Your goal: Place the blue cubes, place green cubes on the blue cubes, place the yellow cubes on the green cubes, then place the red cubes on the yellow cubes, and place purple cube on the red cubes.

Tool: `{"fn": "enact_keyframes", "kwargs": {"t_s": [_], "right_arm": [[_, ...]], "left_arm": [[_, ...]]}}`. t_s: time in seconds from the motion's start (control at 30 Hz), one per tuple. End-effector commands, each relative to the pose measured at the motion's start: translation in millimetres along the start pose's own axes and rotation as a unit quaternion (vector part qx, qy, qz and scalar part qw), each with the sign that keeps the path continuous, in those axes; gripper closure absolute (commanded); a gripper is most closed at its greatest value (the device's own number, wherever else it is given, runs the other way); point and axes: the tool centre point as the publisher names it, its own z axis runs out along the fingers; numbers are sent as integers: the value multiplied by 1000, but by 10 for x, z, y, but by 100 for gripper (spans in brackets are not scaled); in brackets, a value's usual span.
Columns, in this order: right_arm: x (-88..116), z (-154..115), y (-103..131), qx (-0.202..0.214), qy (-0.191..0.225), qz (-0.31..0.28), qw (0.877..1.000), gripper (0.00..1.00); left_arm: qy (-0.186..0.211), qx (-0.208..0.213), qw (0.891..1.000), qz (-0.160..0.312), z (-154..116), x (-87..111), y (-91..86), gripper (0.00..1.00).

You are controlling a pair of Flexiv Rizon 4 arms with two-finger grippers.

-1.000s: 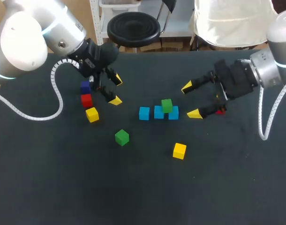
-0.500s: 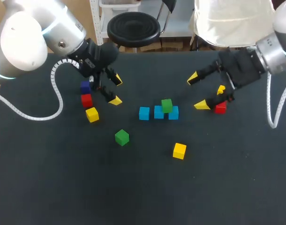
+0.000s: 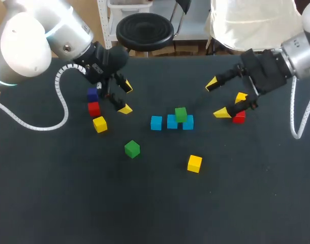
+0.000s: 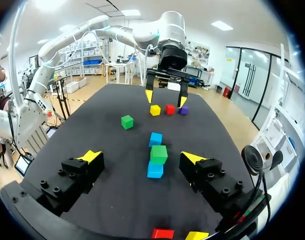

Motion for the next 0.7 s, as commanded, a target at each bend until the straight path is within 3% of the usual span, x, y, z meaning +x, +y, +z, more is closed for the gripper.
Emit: {"fn": "enact_keyframes", "kwargs": {"t_s": [0.03, 0.23, 0.47, 0.7], "right_arm": [[-3, -2, 4, 0, 1, 0, 1000, 0], [-3, -2, 4, 0, 1, 0, 1000, 0], [-3, -2, 4, 0, 1, 0, 1000, 0], [-3, -2, 4, 0, 1, 0, 1000, 0]], "left_arm": [[-9, 4, 996, 85, -71, -93, -299, 0], [3, -13, 991, 133, -17, -47, -544, 0], [42, 10, 986, 162, 69, 172, -766, 0], [37, 48, 977, 202, 67, 373, -868, 0]]}}
